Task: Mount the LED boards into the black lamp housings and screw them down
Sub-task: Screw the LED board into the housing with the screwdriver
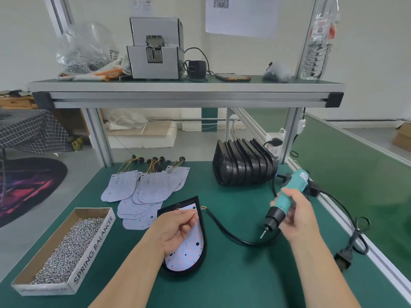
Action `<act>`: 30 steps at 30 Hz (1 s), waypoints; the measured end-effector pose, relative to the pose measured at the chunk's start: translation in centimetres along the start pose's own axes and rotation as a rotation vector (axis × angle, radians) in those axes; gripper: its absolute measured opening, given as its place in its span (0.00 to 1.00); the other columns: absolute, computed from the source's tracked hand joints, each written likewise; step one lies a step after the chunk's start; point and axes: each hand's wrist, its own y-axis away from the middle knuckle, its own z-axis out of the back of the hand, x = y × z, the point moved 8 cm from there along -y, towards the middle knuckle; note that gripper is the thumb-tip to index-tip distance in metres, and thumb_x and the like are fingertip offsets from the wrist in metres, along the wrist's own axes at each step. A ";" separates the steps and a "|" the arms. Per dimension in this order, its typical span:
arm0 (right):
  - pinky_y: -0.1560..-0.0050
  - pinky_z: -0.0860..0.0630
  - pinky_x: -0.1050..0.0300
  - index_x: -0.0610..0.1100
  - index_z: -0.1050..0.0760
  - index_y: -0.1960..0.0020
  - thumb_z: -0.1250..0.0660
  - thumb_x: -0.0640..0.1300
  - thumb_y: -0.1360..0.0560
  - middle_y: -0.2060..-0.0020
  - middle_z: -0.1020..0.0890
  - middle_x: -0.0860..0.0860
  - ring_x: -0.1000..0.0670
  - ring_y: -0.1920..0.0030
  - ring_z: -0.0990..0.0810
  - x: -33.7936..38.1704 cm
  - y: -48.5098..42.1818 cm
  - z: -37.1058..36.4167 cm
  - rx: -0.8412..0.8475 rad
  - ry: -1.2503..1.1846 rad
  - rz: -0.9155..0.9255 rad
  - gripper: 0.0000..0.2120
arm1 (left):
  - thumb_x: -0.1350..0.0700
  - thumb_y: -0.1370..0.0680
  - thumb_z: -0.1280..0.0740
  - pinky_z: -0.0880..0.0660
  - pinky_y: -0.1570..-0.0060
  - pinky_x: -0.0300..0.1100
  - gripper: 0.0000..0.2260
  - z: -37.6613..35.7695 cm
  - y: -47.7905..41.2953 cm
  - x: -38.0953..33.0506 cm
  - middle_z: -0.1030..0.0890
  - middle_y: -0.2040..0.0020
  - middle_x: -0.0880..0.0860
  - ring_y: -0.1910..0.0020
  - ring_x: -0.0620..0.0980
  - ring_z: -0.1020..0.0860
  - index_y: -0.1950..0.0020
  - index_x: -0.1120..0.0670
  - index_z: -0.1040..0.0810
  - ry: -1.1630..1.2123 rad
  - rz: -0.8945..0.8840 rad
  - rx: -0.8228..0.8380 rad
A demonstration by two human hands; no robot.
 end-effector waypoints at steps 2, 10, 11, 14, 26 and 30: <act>0.72 0.27 0.61 0.42 0.25 0.52 0.30 0.49 0.23 0.69 0.24 0.49 0.52 0.71 0.28 -0.3 0.8 -2.3 0.107 -0.098 0.019 0.10 | 0.68 0.20 0.36 0.29 0.78 0.29 0.05 -0.4 0.4 0.1 0.19 0.67 0.56 0.73 0.43 0.22 0.52 0.66 0.20 -0.005 -0.005 0.021; 0.71 0.36 0.65 0.45 0.19 0.51 0.31 0.49 0.24 0.67 0.30 0.53 0.55 0.69 0.35 -2.4 3.2 -9.5 0.312 -0.384 -0.088 0.07 | 0.66 0.20 0.35 0.29 0.77 0.30 0.05 -1.7 2.0 0.7 0.19 0.66 0.56 0.71 0.44 0.23 0.50 0.66 0.20 -0.054 0.004 0.107; 0.71 0.34 0.65 0.45 0.20 0.53 0.30 0.46 0.24 0.67 0.28 0.53 0.55 0.69 0.33 -2.5 3.3 -10.0 0.293 -0.373 -0.076 0.05 | 0.66 0.20 0.35 0.30 0.77 0.30 0.05 -1.8 2.1 0.8 0.19 0.65 0.56 0.71 0.44 0.23 0.50 0.66 0.20 -0.065 0.004 0.111; 0.67 0.29 0.63 0.47 0.23 0.53 0.27 0.42 0.27 0.65 0.22 0.53 0.55 0.67 0.26 -2.3 3.3 -10.4 0.144 -0.265 0.030 0.05 | 0.67 0.20 0.35 0.30 0.77 0.30 0.05 -1.9 2.6 0.9 0.19 0.65 0.57 0.71 0.44 0.23 0.50 0.67 0.21 -0.060 0.005 0.119; 0.68 0.25 0.66 0.48 0.26 0.56 0.25 0.40 0.27 0.73 0.23 0.58 0.57 0.71 0.25 -1.1 4.6 -10.9 -0.025 -0.138 0.328 0.09 | 0.68 0.21 0.35 0.30 0.79 0.30 0.05 -2.2 2.9 1.1 0.19 0.65 0.58 0.73 0.44 0.24 0.52 0.67 0.20 0.036 0.041 0.092; 0.66 0.25 0.65 0.48 0.25 0.56 0.25 0.41 0.27 0.72 0.22 0.58 0.57 0.70 0.24 -0.9 4.7 -10.9 -0.016 -0.138 0.341 0.08 | 0.68 0.21 0.35 0.31 0.79 0.30 0.04 -2.3 2.7 1.2 0.19 0.65 0.59 0.73 0.44 0.24 0.52 0.67 0.20 0.041 0.045 0.079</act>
